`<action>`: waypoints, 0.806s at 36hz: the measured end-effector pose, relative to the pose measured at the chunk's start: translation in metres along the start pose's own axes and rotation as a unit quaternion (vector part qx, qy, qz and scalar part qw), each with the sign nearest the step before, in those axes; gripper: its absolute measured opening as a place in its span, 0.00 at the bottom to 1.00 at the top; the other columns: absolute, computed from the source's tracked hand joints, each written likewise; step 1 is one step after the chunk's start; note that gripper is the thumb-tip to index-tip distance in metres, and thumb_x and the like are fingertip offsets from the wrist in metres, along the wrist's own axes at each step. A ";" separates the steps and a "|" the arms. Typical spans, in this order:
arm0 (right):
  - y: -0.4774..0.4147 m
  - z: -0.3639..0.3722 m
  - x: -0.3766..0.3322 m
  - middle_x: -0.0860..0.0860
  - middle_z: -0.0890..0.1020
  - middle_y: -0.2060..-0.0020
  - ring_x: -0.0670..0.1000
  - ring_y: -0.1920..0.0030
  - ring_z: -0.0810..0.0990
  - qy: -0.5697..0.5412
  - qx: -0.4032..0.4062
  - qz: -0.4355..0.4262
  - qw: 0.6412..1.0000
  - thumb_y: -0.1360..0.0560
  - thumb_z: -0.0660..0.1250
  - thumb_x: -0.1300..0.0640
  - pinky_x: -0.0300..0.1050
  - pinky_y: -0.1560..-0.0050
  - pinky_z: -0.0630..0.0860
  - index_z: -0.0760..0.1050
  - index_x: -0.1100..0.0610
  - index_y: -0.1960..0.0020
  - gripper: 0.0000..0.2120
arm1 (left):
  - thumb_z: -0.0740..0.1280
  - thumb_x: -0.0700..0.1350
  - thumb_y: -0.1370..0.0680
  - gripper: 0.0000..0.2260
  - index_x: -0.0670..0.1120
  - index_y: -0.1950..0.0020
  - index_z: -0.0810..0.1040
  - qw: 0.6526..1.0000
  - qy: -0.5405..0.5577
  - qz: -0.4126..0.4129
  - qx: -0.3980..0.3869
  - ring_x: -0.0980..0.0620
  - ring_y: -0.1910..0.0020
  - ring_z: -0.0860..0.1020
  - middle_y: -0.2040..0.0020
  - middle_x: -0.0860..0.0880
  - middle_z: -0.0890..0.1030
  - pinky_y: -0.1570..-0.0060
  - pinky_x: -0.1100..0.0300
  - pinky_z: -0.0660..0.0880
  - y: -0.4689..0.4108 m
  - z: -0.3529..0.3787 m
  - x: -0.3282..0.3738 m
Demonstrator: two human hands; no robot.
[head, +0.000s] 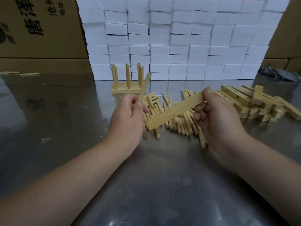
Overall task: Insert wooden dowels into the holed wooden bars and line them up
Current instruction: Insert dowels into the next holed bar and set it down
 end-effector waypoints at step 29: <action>0.023 0.041 0.012 0.55 0.83 0.60 0.49 0.61 0.80 0.029 -0.192 -0.031 0.981 0.27 0.65 0.58 0.40 0.59 0.75 0.74 0.60 0.49 0.09 | 0.53 0.56 0.27 0.09 0.51 0.58 0.64 0.974 -0.139 0.139 -0.113 0.59 0.68 0.71 0.71 0.55 0.70 0.71 0.65 0.65 0.028 0.017 0.038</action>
Point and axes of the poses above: each hand's wrist, its own y-axis away from the middle knuckle, its own z-axis out of the palm, x = y × z, the point moved 8 cm from there along -y, towards the middle knuckle
